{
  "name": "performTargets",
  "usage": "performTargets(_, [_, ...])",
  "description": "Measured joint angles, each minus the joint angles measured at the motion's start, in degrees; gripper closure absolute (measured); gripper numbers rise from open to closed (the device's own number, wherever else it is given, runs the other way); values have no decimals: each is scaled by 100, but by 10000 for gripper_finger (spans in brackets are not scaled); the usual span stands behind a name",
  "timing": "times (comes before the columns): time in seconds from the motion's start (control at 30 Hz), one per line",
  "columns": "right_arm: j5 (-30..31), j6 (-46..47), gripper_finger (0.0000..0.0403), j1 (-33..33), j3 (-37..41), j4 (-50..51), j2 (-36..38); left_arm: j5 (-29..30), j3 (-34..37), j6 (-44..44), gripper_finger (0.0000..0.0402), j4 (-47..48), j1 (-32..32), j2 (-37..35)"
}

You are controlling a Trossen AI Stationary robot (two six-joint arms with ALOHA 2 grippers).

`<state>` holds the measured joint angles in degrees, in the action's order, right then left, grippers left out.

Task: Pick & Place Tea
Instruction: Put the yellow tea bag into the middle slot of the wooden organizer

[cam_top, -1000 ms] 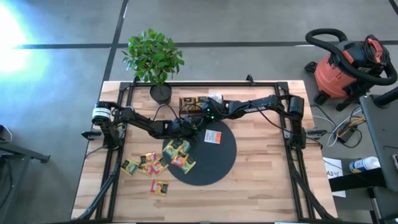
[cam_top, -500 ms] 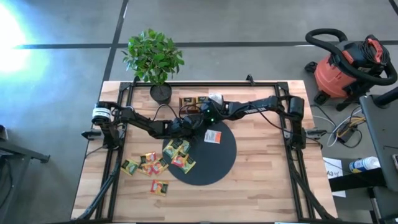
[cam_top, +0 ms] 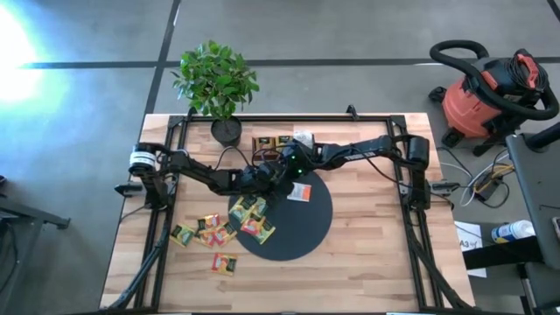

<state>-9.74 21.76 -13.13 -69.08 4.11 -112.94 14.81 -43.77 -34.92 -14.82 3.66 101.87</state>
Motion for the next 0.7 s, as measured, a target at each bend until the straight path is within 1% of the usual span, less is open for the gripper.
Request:
performTargets(0.17, [-253, -146, 395, 4, -1, 73, 89, -42, 15, 6, 289, 130, -2, -216])
performTargets(0.43, [-198, -526, 395, 17, 9, 527, 615, -31, 9, 42, 289, 725, -114, -880])
performTargets(0.5, [-47, -565, 395, 15, 11, 606, 759, -19, 9, 61, 289, 787, -172, -1044])
performTargets(0.6, [387, -591, 395, 12, 24, 826, 950, -20, 19, 53, 289, 906, -257, -1272])
performTargets(0.7, [688, -593, 395, -62, 35, 939, 1138, -16, 11, -43, 289, 895, -345, -1502])
